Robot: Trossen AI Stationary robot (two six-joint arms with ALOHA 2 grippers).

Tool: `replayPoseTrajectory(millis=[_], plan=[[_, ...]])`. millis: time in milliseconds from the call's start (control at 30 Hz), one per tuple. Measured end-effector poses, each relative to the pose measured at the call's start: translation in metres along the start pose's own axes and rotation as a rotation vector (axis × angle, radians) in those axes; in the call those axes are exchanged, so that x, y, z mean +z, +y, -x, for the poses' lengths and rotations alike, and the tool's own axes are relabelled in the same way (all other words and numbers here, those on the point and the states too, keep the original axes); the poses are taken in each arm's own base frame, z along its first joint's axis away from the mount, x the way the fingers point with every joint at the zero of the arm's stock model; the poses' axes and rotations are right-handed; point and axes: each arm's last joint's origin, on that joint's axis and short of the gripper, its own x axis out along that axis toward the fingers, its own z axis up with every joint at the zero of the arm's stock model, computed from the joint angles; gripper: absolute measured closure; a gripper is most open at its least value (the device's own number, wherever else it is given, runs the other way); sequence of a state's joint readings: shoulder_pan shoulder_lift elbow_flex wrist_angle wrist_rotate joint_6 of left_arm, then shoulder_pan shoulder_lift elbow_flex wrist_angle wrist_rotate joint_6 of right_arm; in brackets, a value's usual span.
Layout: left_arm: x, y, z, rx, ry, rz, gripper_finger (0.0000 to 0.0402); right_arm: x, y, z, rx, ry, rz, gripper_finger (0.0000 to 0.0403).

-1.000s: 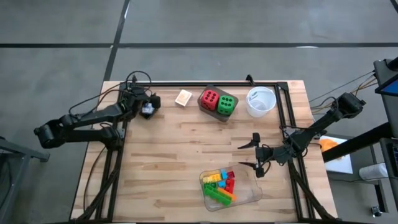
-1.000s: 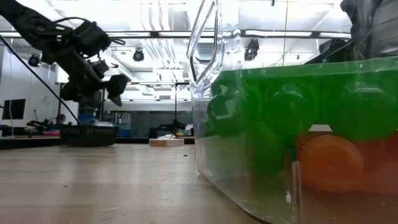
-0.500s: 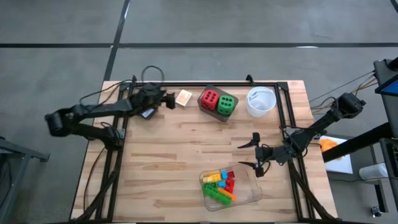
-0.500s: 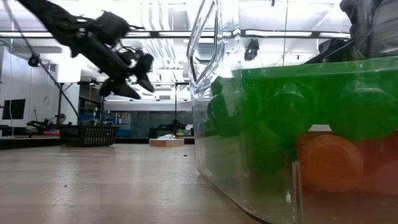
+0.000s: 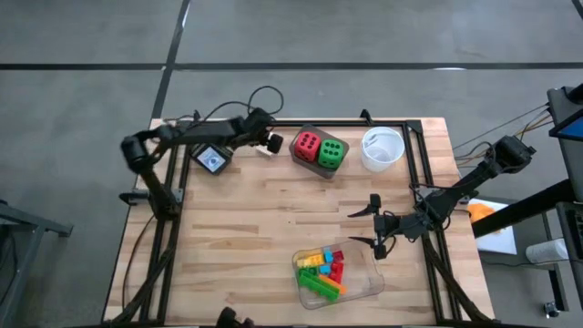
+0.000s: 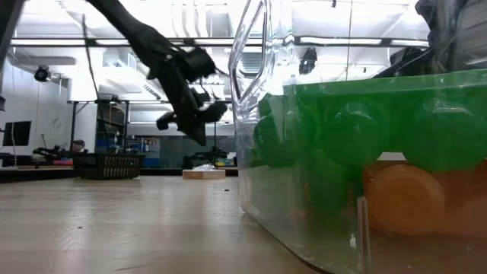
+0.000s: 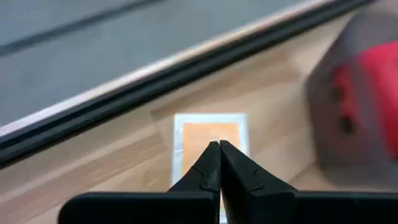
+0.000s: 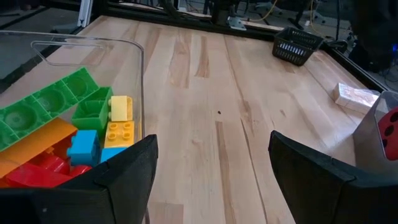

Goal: Pick & Place Toys
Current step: Put the yellow deck of cards into the top left black bin

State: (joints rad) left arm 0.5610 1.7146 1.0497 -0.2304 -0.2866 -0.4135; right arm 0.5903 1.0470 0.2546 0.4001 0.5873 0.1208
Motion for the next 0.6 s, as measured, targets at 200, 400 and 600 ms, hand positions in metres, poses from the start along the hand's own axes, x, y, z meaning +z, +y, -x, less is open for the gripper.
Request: replayPoseTrajectory(millis=[200, 400, 600], plan=[[0.004, -0.005, -0.031, 0.005, 0.204, -0.05, 0.04, 0.0, 0.0, 0.0, 0.0, 0.003, -0.004, 0.0102], [-0.007, -0.007, -0.045, -0.034, 0.333, -0.063, 0.0401, -0.001, 0.0, 0.0, 0.0, 0.006, -0.002, 0.0102], [-0.016, -0.004, -0.042, -0.047, 0.419, -0.068, 0.0401, -0.001, 0.0, 0.0, -0.001, 0.009, 0.0, 0.0102]])
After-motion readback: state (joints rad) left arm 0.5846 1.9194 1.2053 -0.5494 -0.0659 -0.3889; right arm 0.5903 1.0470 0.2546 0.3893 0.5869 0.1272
